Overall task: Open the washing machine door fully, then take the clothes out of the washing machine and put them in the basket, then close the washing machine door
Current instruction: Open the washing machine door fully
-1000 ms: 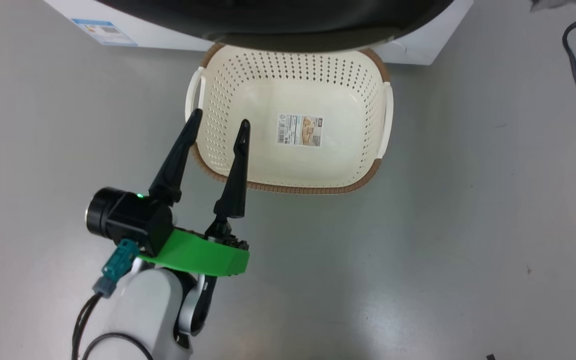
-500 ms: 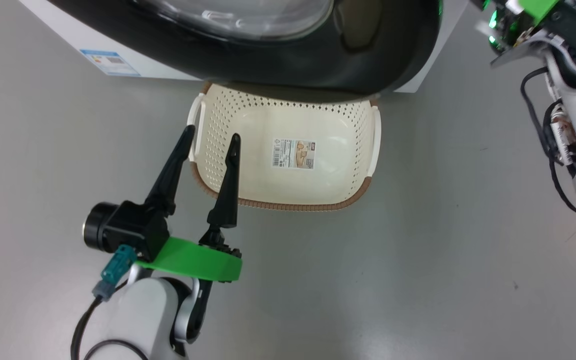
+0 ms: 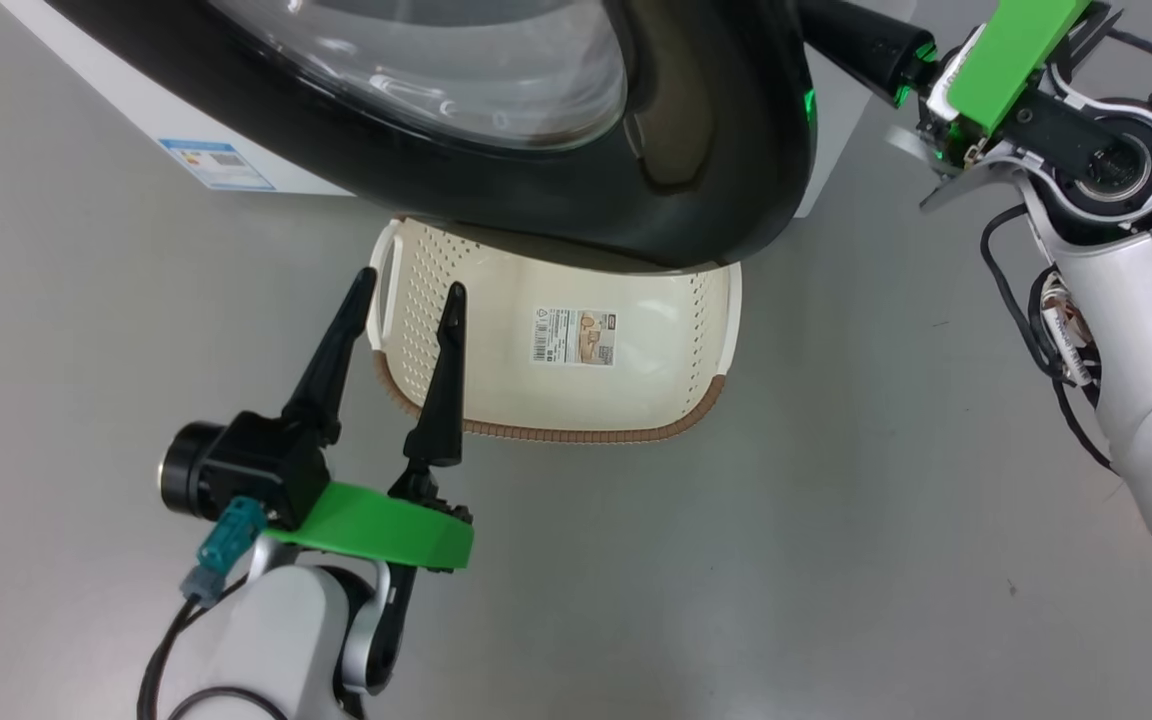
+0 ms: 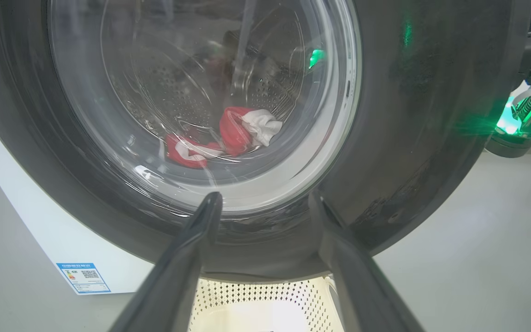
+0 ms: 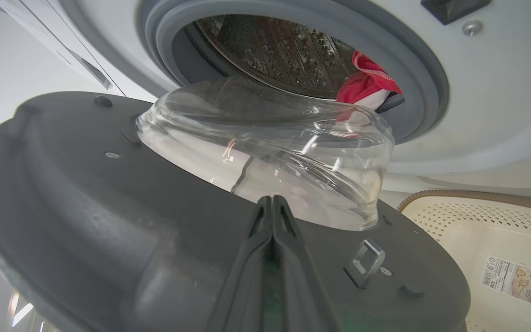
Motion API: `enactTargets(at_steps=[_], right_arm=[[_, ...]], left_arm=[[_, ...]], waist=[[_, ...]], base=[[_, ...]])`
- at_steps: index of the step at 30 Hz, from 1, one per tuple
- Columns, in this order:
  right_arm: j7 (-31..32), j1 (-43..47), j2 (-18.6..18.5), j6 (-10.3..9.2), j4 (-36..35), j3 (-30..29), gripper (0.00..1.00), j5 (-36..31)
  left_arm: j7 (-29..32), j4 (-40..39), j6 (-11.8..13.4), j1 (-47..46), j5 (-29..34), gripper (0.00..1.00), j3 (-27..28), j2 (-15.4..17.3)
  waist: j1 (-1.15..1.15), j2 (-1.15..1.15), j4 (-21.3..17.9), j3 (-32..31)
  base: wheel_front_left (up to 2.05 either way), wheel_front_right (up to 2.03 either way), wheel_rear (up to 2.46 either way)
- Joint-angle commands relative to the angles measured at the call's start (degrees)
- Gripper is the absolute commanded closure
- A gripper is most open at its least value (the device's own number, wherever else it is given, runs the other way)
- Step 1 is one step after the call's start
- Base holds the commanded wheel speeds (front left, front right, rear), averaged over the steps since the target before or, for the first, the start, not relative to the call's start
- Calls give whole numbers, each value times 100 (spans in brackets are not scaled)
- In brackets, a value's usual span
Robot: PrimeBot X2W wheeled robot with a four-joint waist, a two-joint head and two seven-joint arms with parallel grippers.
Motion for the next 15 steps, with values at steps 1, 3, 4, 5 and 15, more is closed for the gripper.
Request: enactTargets(at_steps=[1,3,4,5,15], right_arm=[[46,117,130,44,-191,57,100,-48],[44,135,133,44,-185,61,100,-42],[37,143,135,44,-176,60,100,-39],[15,146,135,44,-157,62,100,-52],[-929,166,181,44,100,-109,0,-341]], left_arm=[[-45,-109,15,139,50,0,194,110],[-45,-95,14,152,62,0,198,110],[-45,-88,14,157,66,0,200,110],[-45,-80,14,161,68,0,201,110],[-45,-30,-97,160,-92,0,235,110]], waist=[[0,0,-10,-22],[0,0,-18,-38],[0,0,-23,-46],[0,0,-29,-50],[0,0,-148,-58]], base=[[0,0,0],[0,0,0],[0,0,0],[0,0,0],[0,0,0]])
